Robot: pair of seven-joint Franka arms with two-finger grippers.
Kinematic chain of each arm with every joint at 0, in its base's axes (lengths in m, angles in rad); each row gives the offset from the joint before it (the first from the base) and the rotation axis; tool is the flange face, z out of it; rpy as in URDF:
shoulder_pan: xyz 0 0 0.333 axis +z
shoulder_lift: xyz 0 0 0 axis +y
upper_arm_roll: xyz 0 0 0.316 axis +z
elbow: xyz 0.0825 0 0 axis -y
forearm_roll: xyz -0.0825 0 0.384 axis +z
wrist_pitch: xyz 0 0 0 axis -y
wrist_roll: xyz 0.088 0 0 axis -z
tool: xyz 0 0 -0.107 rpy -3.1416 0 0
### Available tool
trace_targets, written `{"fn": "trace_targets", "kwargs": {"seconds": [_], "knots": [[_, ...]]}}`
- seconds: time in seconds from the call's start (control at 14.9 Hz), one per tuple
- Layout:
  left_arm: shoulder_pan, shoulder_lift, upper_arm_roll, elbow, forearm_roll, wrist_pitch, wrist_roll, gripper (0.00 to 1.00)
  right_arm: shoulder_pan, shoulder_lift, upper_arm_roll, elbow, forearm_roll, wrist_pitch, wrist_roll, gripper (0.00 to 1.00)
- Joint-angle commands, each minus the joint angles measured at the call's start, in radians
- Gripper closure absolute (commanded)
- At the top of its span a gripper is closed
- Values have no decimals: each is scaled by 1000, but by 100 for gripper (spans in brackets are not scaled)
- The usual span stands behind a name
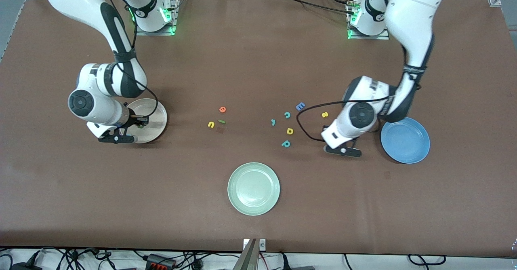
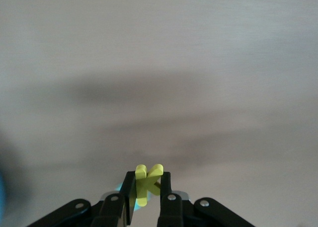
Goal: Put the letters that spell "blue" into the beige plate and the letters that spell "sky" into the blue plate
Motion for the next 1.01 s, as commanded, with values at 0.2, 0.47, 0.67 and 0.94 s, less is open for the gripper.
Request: {"fn": "trace_targets", "kwargs": {"seconds": [0.2, 0.47, 0.67, 0.94], "knots": [[285, -25, -9, -19, 23, -81, 257, 84, 7, 32, 8, 13, 3, -6, -11, 0], [339, 20, -6, -29, 35, -26, 279, 84, 76, 4, 28, 154, 17, -118, -5, 0], [340, 26, -8, -29, 36, -29, 273, 20, 190, 47, 34, 263, 15, -113, -11, 0], [320, -7, -32, -17, 36, -110, 257, 0, 273, 138, 71, 346, 17, -101, -137, 0]]}}
